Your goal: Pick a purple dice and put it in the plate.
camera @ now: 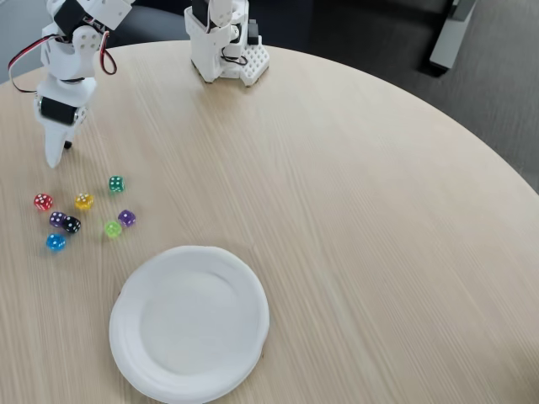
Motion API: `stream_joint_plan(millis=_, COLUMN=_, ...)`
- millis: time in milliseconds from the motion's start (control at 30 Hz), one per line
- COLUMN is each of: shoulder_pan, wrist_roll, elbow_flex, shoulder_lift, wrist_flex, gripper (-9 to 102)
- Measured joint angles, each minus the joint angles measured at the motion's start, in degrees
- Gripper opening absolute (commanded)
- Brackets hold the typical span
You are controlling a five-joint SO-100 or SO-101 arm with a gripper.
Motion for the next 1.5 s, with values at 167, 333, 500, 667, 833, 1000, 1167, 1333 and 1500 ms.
stream_joint_plan(millis=167, shoulder_pan=0.00, wrist_roll=-0.79, elbow_flex=0.00, shoulder_lift=-0.09, wrist_flex=0.00, gripper=17)
stream_joint_plan(millis=333, shoulder_pan=0.44, wrist_roll=-1.58, elbow_flex=0.00, shoulder_lift=-0.09, wrist_flex=0.00, gripper=16)
stream_joint_plan(millis=500, shoulder_pan=1.05, wrist_roll=-1.58, elbow_flex=0.00, shoulder_lift=-0.09, wrist_flex=-0.09, gripper=16)
stream_joint_plan(millis=667, shoulder_pan=4.57, wrist_roll=-3.43, elbow_flex=0.00, shoulder_lift=-0.26, wrist_flex=-0.44, gripper=16)
stream_joint_plan(millis=833, shoulder_pan=6.15, wrist_roll=-4.66, elbow_flex=0.00, shoulder_lift=-0.26, wrist_flex=-0.44, gripper=16)
stream_joint_plan(millis=1000, shoulder_pan=6.15, wrist_roll=-4.92, elbow_flex=0.00, shoulder_lift=-0.26, wrist_flex=-0.44, gripper=16)
stream_joint_plan(millis=1167, shoulder_pan=6.15, wrist_roll=-5.01, elbow_flex=0.00, shoulder_lift=-0.26, wrist_flex=-0.44, gripper=11)
stream_joint_plan(millis=1333, shoulder_pan=6.15, wrist_roll=-5.01, elbow_flex=0.00, shoulder_lift=-0.26, wrist_flex=-0.44, gripper=6)
stream_joint_plan(millis=1500, shoulder_pan=6.15, wrist_roll=-5.01, elbow_flex=0.00, shoulder_lift=-0.26, wrist_flex=-0.44, gripper=3)
